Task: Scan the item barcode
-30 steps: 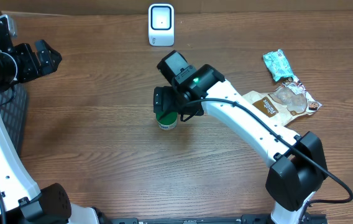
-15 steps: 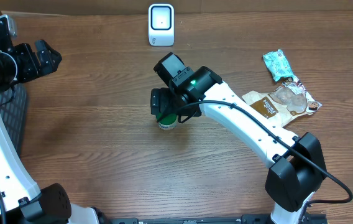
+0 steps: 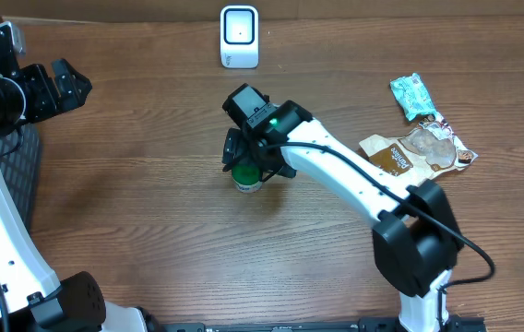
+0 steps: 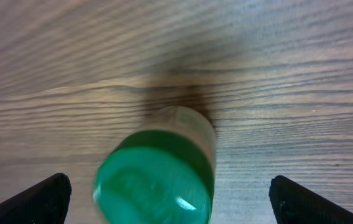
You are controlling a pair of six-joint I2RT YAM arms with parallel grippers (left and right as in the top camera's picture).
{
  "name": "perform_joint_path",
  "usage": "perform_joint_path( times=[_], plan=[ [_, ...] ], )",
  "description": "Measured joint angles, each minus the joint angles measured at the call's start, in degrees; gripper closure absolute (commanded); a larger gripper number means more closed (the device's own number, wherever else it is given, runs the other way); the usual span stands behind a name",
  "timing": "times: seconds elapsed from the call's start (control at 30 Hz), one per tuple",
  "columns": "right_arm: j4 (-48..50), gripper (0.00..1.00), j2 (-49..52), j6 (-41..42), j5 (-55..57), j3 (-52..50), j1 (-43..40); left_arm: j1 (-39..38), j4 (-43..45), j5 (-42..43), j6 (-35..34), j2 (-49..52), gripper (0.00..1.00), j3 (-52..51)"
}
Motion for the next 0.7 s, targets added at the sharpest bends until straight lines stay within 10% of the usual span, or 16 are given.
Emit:
perform_joint_path(
  times=[0.3, 0.7],
  plan=[
    [1.6, 0.01, 1.9, 0.9, 0.0, 0.0, 0.0, 0.0, 0.0, 0.0, 0.0, 0.0, 0.0, 0.0],
    [1.5, 0.27, 1.9, -2.4, -0.7, 0.0, 1.2, 0.0, 0.0, 0.0, 0.0, 0.0, 0.0, 0.0]
  ],
)
